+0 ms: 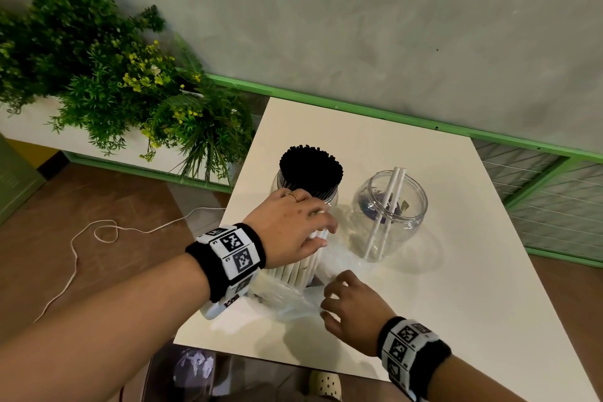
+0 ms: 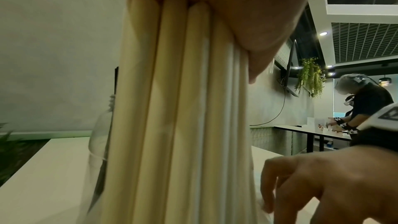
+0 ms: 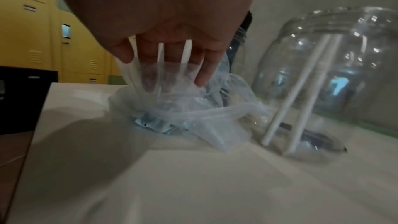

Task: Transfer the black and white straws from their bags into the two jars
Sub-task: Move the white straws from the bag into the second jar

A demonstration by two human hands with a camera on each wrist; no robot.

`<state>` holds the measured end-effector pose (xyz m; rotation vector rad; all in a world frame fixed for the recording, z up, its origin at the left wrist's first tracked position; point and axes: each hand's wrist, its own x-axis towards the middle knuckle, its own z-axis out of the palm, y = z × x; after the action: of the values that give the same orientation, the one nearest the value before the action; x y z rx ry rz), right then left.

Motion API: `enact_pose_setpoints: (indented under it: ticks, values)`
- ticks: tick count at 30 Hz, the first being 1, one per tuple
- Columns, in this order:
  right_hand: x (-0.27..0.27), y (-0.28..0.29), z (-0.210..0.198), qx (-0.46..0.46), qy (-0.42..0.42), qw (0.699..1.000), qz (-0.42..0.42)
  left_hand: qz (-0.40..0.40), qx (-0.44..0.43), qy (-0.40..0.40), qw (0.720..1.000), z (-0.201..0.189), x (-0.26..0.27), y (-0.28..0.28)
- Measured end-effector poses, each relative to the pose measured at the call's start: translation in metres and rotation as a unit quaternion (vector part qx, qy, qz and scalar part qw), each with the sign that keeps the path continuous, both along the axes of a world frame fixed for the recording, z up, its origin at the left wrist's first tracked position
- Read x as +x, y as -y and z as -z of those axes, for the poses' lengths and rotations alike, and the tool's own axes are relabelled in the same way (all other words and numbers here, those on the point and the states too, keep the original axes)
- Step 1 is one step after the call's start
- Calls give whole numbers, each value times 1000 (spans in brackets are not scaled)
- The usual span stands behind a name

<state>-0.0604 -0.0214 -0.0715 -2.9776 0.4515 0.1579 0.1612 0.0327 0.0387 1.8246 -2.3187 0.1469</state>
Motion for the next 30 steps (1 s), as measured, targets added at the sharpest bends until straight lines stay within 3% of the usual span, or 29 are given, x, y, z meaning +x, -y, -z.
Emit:
enact_pose_setpoints:
  ticks: [3, 6, 10, 12, 14, 16, 18, 23, 30]
  values:
    - [-3, 1, 3, 119, -45, 988, 90, -3, -5, -3, 1000, 0, 2, -1]
    - [-1, 3, 5, 205, -32, 965, 162, 6, -7, -2, 1000, 1, -1, -4]
    - [10, 13, 15, 220, 21, 947, 232, 18, -10, -1, 1000, 2, -7, -5]
    - [16, 19, 12, 171, 20, 958, 230, 18, -4, 1, 1000, 1, -11, -5]
    - [21, 21, 3, 63, 50, 982, 173, 17, 0, 6, 1000, 0, -13, -4]
    - [23, 18, -4, -29, 15, 996, 78, 16, -3, 4, 1000, 0, -14, -4]
    - [20, 16, -1, -52, -46, 997, 38, 17, -10, 2, 1000, 0, -14, -4]
    - [15, 26, 3, 19, -128, 987, 99, 21, -24, 0, 999, 2, -10, -6]
    - [26, 31, 20, 168, -165, 956, 176, 29, -14, 1, 999, 1, -13, -10]
